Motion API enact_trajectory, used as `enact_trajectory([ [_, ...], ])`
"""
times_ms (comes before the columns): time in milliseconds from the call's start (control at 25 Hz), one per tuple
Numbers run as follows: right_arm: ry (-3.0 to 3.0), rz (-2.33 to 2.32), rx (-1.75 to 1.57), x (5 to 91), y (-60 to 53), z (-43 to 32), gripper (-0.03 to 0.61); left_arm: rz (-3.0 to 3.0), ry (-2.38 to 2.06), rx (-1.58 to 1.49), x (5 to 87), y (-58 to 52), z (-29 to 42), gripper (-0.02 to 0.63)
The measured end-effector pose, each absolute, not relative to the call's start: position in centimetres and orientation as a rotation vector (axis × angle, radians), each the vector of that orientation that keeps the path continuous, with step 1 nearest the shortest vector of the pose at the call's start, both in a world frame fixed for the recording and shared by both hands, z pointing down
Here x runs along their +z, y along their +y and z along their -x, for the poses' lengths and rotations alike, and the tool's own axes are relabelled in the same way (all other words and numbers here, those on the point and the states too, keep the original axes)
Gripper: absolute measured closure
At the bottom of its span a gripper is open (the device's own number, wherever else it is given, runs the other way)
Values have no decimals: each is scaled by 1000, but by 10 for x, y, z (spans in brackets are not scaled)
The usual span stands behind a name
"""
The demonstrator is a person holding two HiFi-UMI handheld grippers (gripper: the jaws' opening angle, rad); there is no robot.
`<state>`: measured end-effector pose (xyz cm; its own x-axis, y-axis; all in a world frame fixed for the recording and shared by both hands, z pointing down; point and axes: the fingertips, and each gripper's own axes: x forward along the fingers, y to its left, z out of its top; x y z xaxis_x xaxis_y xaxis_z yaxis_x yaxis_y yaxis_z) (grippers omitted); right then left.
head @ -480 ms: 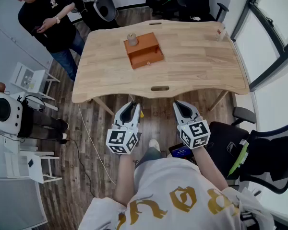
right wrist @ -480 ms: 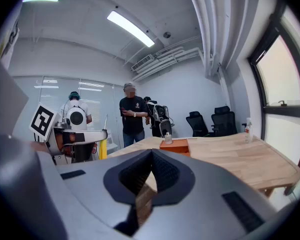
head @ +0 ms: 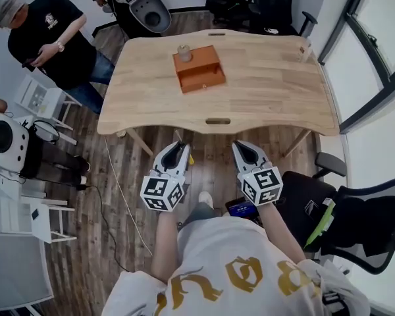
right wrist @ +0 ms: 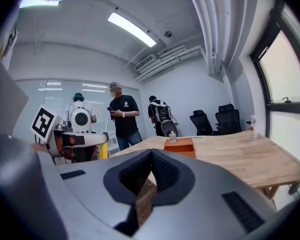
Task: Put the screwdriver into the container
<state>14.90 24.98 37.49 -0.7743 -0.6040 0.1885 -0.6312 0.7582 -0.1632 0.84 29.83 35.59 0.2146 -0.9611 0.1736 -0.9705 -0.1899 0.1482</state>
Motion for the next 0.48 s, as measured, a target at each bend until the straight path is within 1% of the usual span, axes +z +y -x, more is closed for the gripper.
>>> enact_trajectory([
  [480,-2802,-962,332,386,266,-161,569,-2263,-1878,65,348,315,-21,538],
])
